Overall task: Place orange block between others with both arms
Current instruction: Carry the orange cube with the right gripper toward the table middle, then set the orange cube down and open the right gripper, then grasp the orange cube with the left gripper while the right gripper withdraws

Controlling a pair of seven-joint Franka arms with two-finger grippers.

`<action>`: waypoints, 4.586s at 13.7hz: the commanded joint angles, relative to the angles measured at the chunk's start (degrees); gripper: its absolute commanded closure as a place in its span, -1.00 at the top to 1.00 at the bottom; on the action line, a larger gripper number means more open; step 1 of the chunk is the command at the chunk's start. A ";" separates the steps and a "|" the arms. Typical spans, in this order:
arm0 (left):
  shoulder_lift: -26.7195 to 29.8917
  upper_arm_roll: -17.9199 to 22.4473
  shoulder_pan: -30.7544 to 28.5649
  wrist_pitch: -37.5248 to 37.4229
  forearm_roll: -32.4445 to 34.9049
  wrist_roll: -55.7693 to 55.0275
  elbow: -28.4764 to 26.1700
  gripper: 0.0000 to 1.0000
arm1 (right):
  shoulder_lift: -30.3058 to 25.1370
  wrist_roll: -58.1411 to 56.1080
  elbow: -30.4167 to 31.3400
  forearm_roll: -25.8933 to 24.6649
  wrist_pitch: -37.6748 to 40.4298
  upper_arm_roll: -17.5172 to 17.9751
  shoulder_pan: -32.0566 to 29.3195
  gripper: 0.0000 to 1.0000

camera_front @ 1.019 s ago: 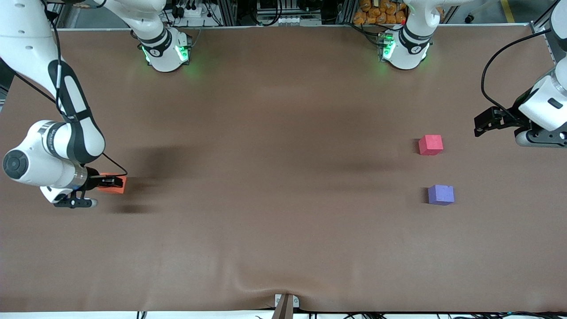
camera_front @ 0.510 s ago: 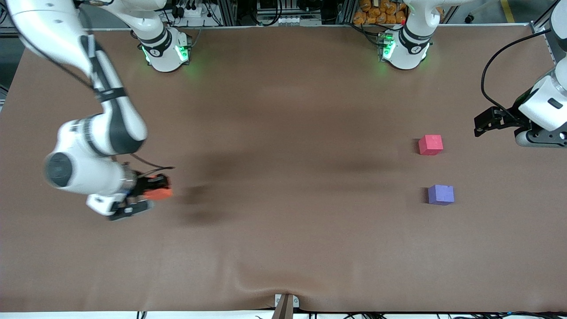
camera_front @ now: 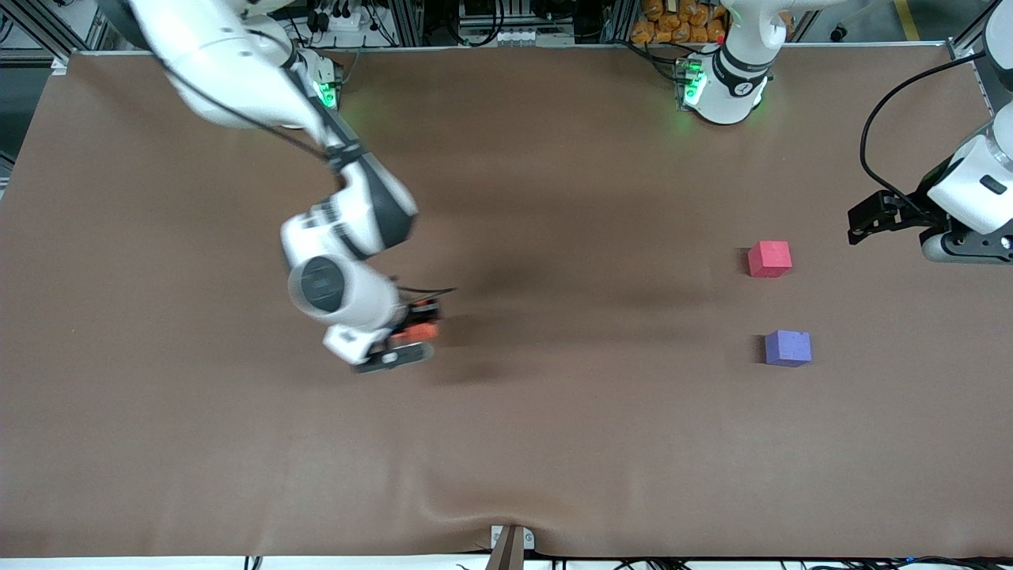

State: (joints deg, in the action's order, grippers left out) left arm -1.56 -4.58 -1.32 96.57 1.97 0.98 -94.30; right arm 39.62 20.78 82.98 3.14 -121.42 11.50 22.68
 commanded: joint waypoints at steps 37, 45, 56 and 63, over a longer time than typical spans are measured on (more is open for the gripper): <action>-4.50 -1.57 1.41 -0.15 -6.08 -1.58 1.14 1.00 | 4.42 -0.62 -10.82 -7.01 4.01 -7.99 -6.74 1.00; -18.64 -2.36 17.65 1.78 -1.28 -22.67 13.16 1.00 | 7.75 -17.52 -8.36 -7.71 -8.20 -8.16 -20.56 1.00; -31.47 -2.19 31.10 19.26 -1.18 -33.66 16.95 1.00 | 6.81 -18.22 -3.11 -12.55 -14.63 -7.99 -28.04 1.00; -41.76 0.88 40.41 28.04 -1.00 -43.77 19.15 1.00 | -14.45 -19.64 11.69 -12.02 0.08 -7.72 -29.45 1.00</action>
State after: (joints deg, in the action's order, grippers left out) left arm -39.84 -5.90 35.79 122.48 -0.44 -39.38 -77.85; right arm 34.33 1.63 88.79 -8.04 -127.74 2.18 -5.30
